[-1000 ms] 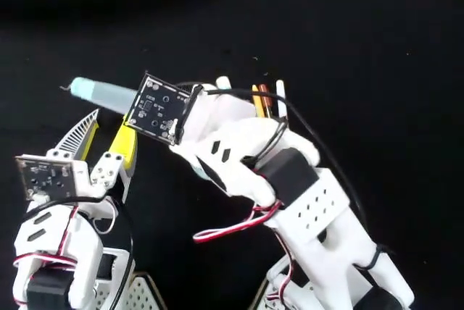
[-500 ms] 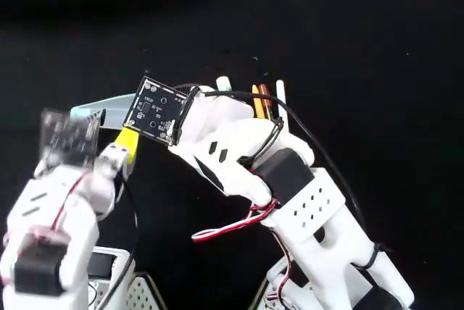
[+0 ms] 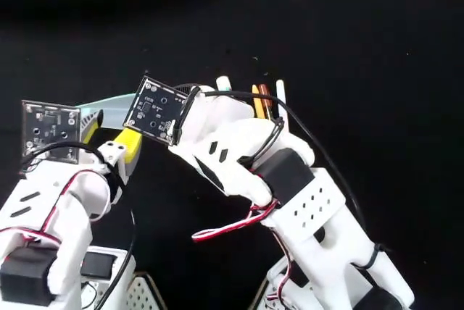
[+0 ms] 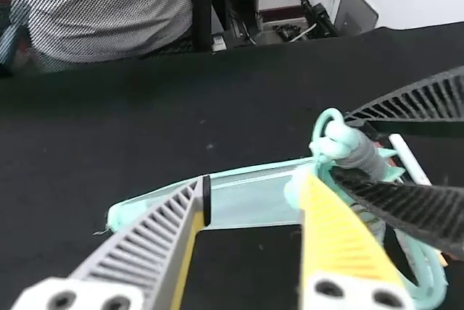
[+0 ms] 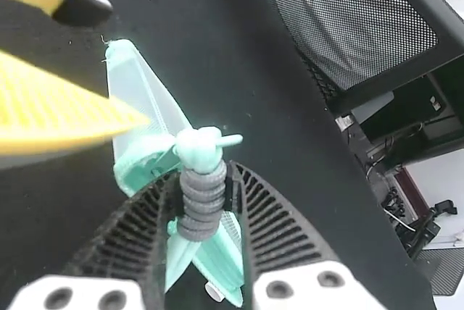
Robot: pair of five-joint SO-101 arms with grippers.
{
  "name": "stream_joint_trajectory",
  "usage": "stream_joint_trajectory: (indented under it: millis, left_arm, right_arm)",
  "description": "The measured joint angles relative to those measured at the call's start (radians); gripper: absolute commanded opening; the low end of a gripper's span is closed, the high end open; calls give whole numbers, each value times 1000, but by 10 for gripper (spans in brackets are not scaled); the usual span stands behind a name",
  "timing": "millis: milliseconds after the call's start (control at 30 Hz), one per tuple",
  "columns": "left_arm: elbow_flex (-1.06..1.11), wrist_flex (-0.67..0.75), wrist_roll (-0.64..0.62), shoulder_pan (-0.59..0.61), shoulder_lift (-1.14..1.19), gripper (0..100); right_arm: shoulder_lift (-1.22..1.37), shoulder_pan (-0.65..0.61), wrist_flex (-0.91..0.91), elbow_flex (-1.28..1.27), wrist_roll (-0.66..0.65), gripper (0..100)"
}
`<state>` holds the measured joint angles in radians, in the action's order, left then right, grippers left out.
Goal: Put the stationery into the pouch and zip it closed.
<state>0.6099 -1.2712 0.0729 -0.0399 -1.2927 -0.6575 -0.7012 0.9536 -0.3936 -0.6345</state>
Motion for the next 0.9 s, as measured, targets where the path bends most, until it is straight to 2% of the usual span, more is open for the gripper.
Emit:
stream_joint_trajectory:
  millis: [100, 533, 900]
  left_arm:
    - [11, 9, 32, -48, 37, 190]
    - [25, 83, 34, -60, 107, 192]
    - [0, 21, 32, -92, 106, 192]
  right_arm:
    - [0, 0, 0, 0, 0, 12]
    - [0, 2, 0, 0, 0, 12]
    - [0, 2, 0, 0, 0, 12]
